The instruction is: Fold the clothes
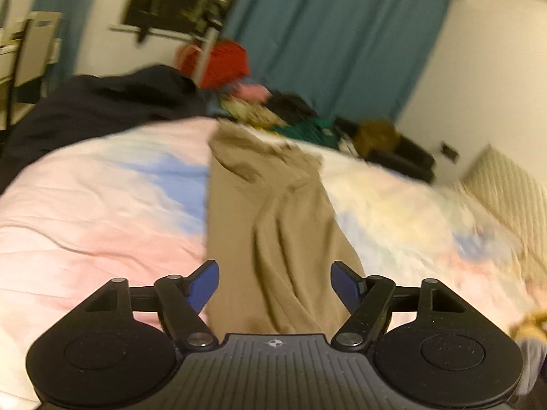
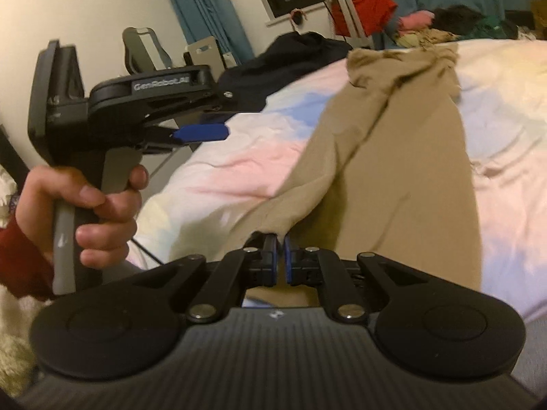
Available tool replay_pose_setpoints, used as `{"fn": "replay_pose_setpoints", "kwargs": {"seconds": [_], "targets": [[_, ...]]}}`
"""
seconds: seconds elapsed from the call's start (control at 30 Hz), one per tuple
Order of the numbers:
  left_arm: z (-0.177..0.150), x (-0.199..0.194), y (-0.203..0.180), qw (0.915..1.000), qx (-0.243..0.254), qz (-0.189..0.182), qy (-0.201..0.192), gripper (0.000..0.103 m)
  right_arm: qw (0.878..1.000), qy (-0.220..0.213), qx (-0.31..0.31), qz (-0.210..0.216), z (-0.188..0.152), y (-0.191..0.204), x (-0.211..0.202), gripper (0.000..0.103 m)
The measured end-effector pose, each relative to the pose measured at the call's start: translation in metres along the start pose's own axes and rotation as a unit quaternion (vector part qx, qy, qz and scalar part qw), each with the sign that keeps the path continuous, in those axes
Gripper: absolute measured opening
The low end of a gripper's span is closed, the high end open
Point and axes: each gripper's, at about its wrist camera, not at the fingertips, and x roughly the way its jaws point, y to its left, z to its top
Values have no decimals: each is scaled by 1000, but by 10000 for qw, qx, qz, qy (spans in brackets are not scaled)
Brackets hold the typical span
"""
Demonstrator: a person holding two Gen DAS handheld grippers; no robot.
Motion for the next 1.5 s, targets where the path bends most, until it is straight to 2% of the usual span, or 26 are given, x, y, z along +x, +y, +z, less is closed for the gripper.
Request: {"fn": "replay_pose_setpoints", "kwargs": {"seconds": [0.13,0.3,0.37,0.53,0.63,0.67,0.7,0.73,0.77,0.87,0.9,0.93,0.97,1.0,1.03,1.13,1.27,1.3,1.33,1.37,1.4,1.43,1.5], "targets": [[-11,23,-18,9984,300,-180,450,62,10000,12,45,-20,-3,-7,0,8],[-25,48,-34,9935,584,-357,907,52,9998,-199,-30,-51,2,-16,-16,9],[-30,56,-38,9917,661,-414,1023,52,9994,-319,-40,-137,5,-22,-22,9],[-39,77,-49,9865,933,-240,1325,52,9958,-651,95,-632,12,-43,-33,10],[-46,87,-59,9823,1170,-220,1444,52,9928,-668,484,-866,15,-62,-31,11],[-48,87,-62,9813,1251,-199,1450,43,9916,-627,629,-935,16,-69,-29,12],[-50,89,-64,9799,1331,-173,1473,27,9902,-586,773,-1004,16,-75,-27,12],[-52,92,-66,9786,1403,-97,1504,19,9891,-556,871,-1050,17,-79,-26,12],[-53,93,-66,9780,1452,-32,1494,3,9889,-546,889,-1054,16,-80,-25,12],[-52,86,-65,9795,1516,-136,1322,1,9885,-514,944,-1067,14,-82,-25,13],[-51,82,-65,9799,1549,-162,1249,1,9883,-504,962,-1072,14,-82,-25,18],[-50,77,-65,9799,1607,-204,1168,1,9881,-493,980,-1076,13,-83,-25,28],[-49,72,-66,9798,1656,-268,1088,1,9879,-483,998,-1081,13,-84,-25,56],[-47,67,-66,9797,1701,-332,1010,1,9878,-472,1016,-1085,12,-84,-24,76],[-46,63,-65,9799,1698,-399,972,1,9876,-462,1034,-1090,12,-85,-24,80],[-46,61,-65,9770,1726,-609,1095,1,9857,-369,1259,-1060,11,-93,-22,78],[-58,79,-74,9623,1915,-708,1800,3,9784,-148,1829,-950,11,-112,-17,78],[-58,80,-74,9609,1876,-729,1900,8,9760,-93,1970,-922,11,-117,-16,79],[-56,77,-70,9632,1684,-776,1947,13,9734,-37,2111,-894,11,-122,-15,79],[-53,74,-65,9650,1492,-823,1993,30,9705,18,2251,-865,11,-127,-14,79],[-50,71,-61,9667,1289,-868,2034,51,9674,73,2391,-836,11,-131,-12,79],[-45,66,-50,9705,945,-899,2028,56,9640,129,2530,-807,11,-136,-11,78],[-35,57,-24,9758,180,-913,1977,59,9566,239,2806,-749,11,-146,-9,71]]}}
